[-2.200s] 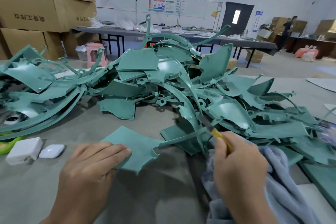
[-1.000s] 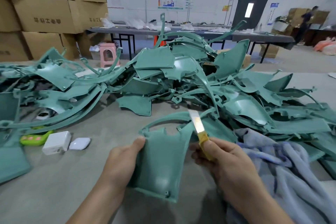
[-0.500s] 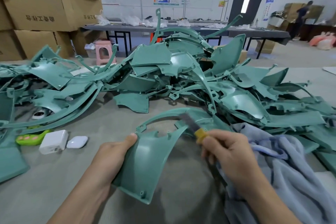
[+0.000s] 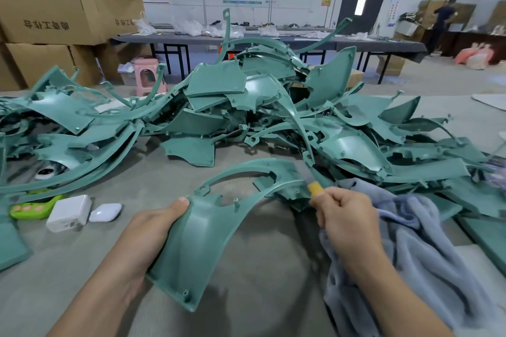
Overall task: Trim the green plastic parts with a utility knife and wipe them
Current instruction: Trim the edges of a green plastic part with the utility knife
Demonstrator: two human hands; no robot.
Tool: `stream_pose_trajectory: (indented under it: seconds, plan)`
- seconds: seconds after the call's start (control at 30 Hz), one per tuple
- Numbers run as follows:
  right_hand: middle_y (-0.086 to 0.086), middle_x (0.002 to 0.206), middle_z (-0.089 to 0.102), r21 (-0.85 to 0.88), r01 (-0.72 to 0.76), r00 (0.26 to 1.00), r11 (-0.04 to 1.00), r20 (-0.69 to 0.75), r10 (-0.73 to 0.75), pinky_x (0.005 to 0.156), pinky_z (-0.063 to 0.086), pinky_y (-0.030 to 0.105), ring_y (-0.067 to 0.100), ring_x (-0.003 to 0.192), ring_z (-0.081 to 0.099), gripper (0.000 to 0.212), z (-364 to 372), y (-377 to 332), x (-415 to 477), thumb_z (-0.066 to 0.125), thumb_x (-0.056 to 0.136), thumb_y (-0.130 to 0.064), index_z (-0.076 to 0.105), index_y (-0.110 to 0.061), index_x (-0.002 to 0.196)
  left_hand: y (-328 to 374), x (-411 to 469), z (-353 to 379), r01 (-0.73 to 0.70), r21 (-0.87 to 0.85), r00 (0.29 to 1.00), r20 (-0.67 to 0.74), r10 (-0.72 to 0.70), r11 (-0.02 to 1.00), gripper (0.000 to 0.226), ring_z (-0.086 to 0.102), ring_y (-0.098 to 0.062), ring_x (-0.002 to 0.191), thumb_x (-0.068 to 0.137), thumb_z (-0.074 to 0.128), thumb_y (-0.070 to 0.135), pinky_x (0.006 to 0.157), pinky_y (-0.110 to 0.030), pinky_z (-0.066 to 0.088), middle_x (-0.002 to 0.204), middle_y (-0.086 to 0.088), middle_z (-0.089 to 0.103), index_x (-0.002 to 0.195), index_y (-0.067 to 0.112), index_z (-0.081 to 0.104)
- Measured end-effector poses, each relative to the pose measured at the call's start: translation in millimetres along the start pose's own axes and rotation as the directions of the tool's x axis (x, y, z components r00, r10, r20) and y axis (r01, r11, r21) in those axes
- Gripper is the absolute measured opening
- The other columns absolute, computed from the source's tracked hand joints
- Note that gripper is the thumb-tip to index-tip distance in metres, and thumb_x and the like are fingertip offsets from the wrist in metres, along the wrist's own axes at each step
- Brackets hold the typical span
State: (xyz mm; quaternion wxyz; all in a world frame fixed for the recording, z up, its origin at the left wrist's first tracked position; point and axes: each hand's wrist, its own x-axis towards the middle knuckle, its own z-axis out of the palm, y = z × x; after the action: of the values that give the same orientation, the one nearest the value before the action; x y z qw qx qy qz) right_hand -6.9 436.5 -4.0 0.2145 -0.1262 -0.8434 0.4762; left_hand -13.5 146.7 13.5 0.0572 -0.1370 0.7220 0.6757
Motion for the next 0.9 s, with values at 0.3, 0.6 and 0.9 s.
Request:
stream_pose_trajectory:
  seconds: [0.3,0.6,0.9]
  plan:
    - [0.005,0.046,0.05,0.537,0.05,0.996,0.842,0.039,-0.084,0.041,0.031,0.017,0.009,0.041,0.038,0.029,-6.2,-19.7,-12.8,0.058,0.1,-0.006,0.071,-0.011,0.074,2.0,2.4,-6.7,0.026,-0.044,0.998,-0.064,-0.029,0.999,0.039,0.067,-0.022,0.047,0.085,0.071,0.056,0.037,-0.025,0.047,0.069,-0.014,0.075,0.073,0.02,0.081]
    - [-0.003,0.046,0.051,0.197,0.13,0.96,0.972,0.219,-0.173,0.053,0.03,0.028,0.01,0.045,0.038,0.024,9.0,-13.4,-19.2,0.066,0.095,-0.021,0.07,-0.019,0.071,1.1,2.1,-2.2,0.004,-0.055,0.999,-0.046,-0.006,0.999,0.036,0.071,-0.02,0.052,0.088,0.07,0.052,0.037,-0.024,0.048,0.073,-0.012,0.077,0.071,0.023,0.081]
    - [0.001,0.054,0.054,0.395,0.238,0.686,0.887,0.578,-0.442,0.051,0.034,0.024,0.007,0.051,0.043,0.018,14.1,-30.4,-47.0,0.065,0.091,-0.03,0.073,-0.02,0.078,-3.1,8.4,-7.4,0.011,-0.111,1.0,-0.018,-0.013,0.994,0.033,0.072,-0.021,0.055,0.088,0.072,0.05,0.042,-0.024,0.051,0.077,-0.012,0.078,0.076,0.021,0.082]
